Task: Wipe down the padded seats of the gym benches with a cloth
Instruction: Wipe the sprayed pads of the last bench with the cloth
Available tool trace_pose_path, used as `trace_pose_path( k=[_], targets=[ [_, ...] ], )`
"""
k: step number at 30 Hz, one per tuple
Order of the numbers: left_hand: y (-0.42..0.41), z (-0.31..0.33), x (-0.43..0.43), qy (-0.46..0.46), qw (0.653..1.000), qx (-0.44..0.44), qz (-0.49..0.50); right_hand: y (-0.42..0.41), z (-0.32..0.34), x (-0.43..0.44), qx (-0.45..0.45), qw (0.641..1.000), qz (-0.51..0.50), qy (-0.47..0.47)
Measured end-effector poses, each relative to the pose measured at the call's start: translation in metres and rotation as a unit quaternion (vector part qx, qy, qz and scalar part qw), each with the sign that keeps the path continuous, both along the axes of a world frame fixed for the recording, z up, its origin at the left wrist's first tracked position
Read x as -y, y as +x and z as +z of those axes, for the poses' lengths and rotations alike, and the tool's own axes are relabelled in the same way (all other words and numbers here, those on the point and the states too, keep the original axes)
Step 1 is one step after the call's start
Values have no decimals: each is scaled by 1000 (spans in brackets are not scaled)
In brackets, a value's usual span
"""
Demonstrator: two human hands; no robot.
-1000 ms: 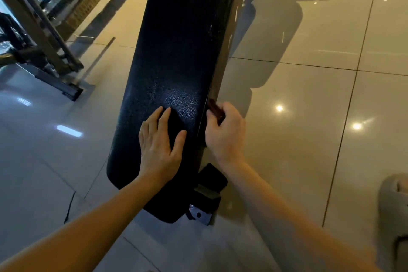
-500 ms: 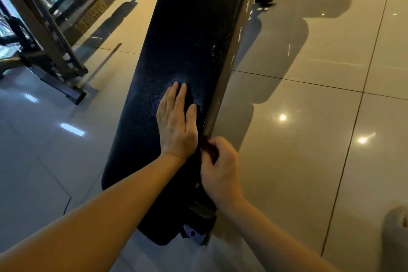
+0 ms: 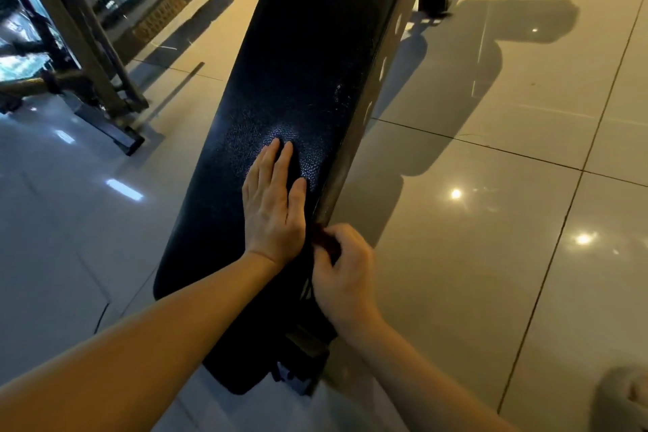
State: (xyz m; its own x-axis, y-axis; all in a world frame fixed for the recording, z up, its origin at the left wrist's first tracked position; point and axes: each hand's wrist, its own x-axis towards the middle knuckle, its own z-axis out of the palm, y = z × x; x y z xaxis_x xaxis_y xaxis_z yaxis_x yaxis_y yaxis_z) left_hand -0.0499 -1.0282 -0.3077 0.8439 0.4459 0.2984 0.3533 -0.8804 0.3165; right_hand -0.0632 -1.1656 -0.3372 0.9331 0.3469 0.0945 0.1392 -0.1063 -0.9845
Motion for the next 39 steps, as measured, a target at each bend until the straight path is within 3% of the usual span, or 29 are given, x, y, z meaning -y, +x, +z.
trace_pose_path(
  k=[5, 7, 11, 13, 19, 21, 25, 27, 30, 32, 36, 39],
  targets=[
    [-2, -1, 4, 15, 1000, -8, 2, 119, 22, -15, 37, 990, -130, -33],
    [-1, 0, 5, 12, 1000, -9, 5, 113, 23, -16, 44, 989, -139, -20],
    [0, 0, 1, 11, 1000, -7, 0, 9, 2, 3, 44, 998, 23, -29],
    [0, 1, 1, 11, 1000, -6, 0, 2, 0, 9, 51, 997, 54, -25],
    [-1, 3, 5, 13, 1000, -18, 8, 121, 27, -15, 40, 988, -142, -41],
    [-1, 4, 5, 7, 1000, -20, 7, 84, 21, -12, 41, 993, -106, -20],
    [0, 3, 1, 1, 1000, -17, 7, 5, -1, 11, 58, 994, 91, -20],
    [1, 3, 3, 0, 1000, -19, 7, 32, 2, 6, 61, 996, 54, -29],
    [0, 4, 5, 4, 1000, -20, 9, 93, 13, -7, 28, 996, -74, -48],
    [0, 4, 4, 6, 1000, -18, 7, 96, 15, -11, 24, 994, -94, -42],
    [0, 1, -1, -4, 1000, -20, -2, 21, 10, 0, -28, 999, 5, -39],
    [0, 0, -3, -16, 1000, -16, -2, 17, 14, 1, -138, 987, 43, -65]
  ],
)
